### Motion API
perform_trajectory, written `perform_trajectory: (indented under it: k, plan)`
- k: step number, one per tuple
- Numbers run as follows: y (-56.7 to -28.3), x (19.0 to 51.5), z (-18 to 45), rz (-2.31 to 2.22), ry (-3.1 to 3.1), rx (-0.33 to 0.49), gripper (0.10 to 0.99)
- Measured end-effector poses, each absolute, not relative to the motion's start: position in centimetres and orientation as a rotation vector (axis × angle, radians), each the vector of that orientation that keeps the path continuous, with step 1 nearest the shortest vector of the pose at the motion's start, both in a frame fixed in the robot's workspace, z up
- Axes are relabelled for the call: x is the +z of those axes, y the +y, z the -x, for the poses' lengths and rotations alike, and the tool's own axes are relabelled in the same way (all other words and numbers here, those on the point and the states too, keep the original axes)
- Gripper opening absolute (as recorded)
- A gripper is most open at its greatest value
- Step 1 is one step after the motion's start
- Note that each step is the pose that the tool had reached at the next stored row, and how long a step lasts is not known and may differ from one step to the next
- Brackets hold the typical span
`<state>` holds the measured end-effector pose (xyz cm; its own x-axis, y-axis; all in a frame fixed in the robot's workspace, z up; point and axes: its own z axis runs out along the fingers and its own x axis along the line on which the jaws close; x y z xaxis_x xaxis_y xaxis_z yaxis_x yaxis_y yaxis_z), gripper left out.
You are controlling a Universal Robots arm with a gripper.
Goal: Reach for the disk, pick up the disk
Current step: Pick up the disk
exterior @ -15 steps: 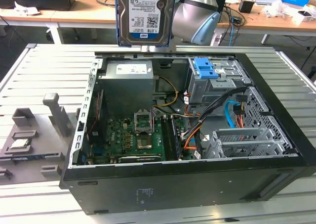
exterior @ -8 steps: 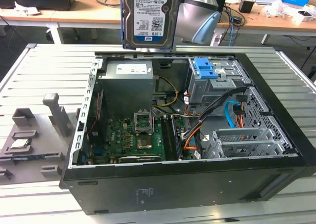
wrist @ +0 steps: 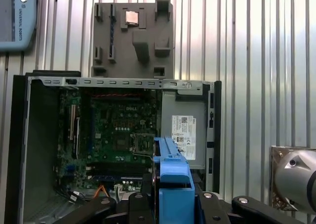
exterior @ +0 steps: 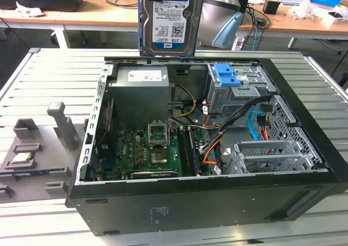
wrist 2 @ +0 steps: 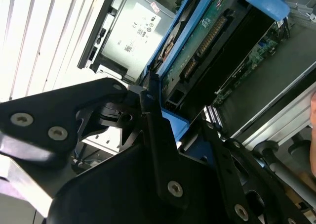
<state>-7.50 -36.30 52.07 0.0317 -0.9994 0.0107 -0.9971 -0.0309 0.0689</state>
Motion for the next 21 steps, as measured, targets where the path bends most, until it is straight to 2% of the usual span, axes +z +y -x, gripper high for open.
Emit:
perform_trajectory:
  k: [11,12,13,14,18,21]
  plan:
    - [-36.3,50.8,6.0,-2.214,-2.146,-0.063,0.369]
    - [-36.3,50.7,5.9,-2.218,-2.149,-0.071,0.369]
    - [-36.7,50.7,5.9,-2.256,-2.181,-0.151,0.369]
    - [-36.8,50.7,5.8,-2.263,-2.186,-0.166,0.369]
    - [-36.9,50.4,5.7,-2.262,-2.187,-0.165,0.369]
    - [-36.9,50.2,5.6,-2.235,-2.182,-0.126,0.369]
